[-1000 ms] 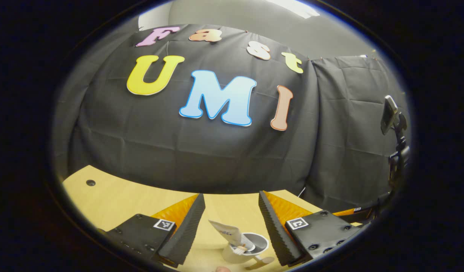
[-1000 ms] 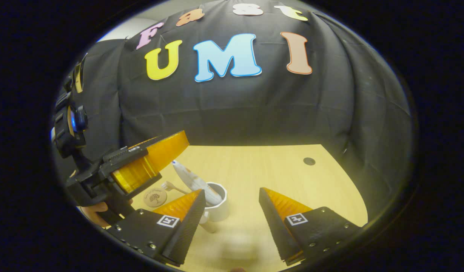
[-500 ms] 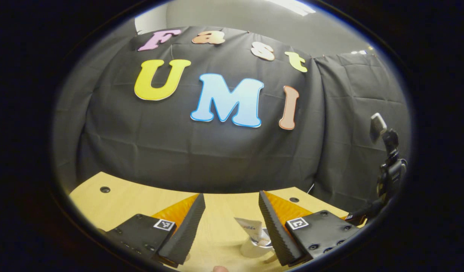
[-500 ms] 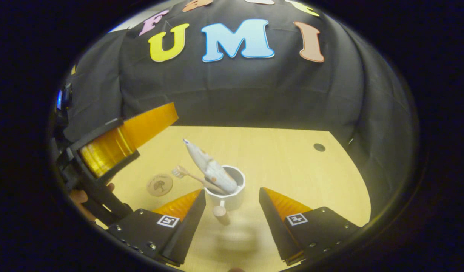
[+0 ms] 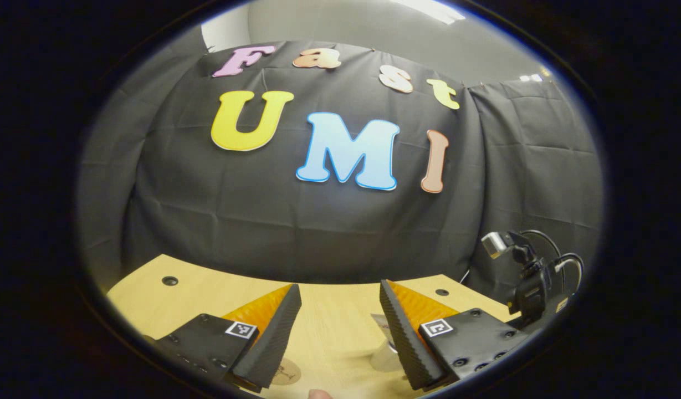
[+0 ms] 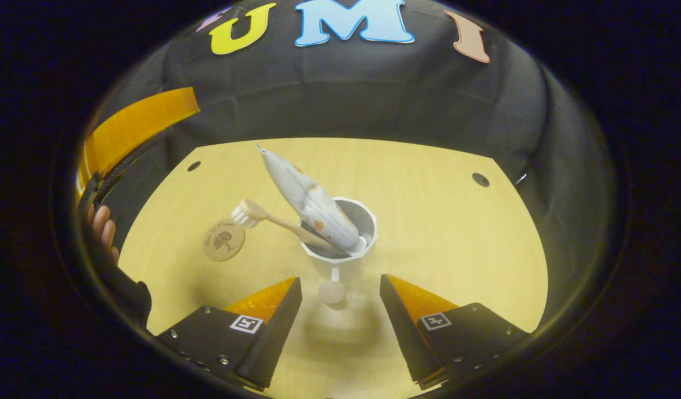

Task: Put the toothbrush and toothpaste on the desktop into the cup, then pick up the cup and place it on the coaster on the desktop.

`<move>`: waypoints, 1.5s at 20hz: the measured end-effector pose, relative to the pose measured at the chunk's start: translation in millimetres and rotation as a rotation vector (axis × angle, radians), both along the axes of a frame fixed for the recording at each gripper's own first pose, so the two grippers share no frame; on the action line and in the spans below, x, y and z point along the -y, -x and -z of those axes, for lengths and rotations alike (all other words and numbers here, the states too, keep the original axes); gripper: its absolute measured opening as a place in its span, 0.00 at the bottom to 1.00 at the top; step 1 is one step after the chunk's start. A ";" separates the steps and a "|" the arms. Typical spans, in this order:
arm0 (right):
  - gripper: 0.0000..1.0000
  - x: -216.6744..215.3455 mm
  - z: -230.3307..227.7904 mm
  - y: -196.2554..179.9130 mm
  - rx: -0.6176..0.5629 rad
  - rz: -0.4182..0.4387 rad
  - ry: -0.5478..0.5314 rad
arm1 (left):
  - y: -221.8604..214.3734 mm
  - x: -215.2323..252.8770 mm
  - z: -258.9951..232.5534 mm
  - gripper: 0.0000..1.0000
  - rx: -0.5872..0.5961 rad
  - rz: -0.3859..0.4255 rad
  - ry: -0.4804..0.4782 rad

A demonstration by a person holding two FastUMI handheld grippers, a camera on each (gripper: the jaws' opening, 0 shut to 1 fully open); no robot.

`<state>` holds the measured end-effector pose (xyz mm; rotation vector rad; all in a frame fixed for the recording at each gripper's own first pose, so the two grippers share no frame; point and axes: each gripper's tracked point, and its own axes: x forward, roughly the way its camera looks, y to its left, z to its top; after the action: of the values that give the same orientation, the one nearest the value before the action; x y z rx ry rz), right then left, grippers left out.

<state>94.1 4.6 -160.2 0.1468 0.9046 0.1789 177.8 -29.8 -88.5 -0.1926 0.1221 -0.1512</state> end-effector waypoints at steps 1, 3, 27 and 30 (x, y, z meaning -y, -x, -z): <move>0.88 -1.4 3.5 -1.4 -0.020 0.003 -0.001 | 1.6 -4.9 0.5 0.93 -0.004 -0.008 0.003; 0.87 -6.4 11.7 -6.4 -0.053 0.003 -0.001 | 6.2 -12.3 3.3 0.93 -0.013 -0.020 0.008; 0.28 -13.0 52.0 -18.1 -0.286 0.010 0.026 | 42.5 -80.6 54.6 0.92 -0.153 -0.123 0.032; 0.24 -13.6 53.7 -18.9 -0.273 0.010 0.030 | 45.2 -83.6 54.8 0.92 -0.155 -0.129 0.030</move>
<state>113.0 18.3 -213.9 0.1505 1.1774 0.1376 132.6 53.8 -143.3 -0.2411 0.2614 -0.0097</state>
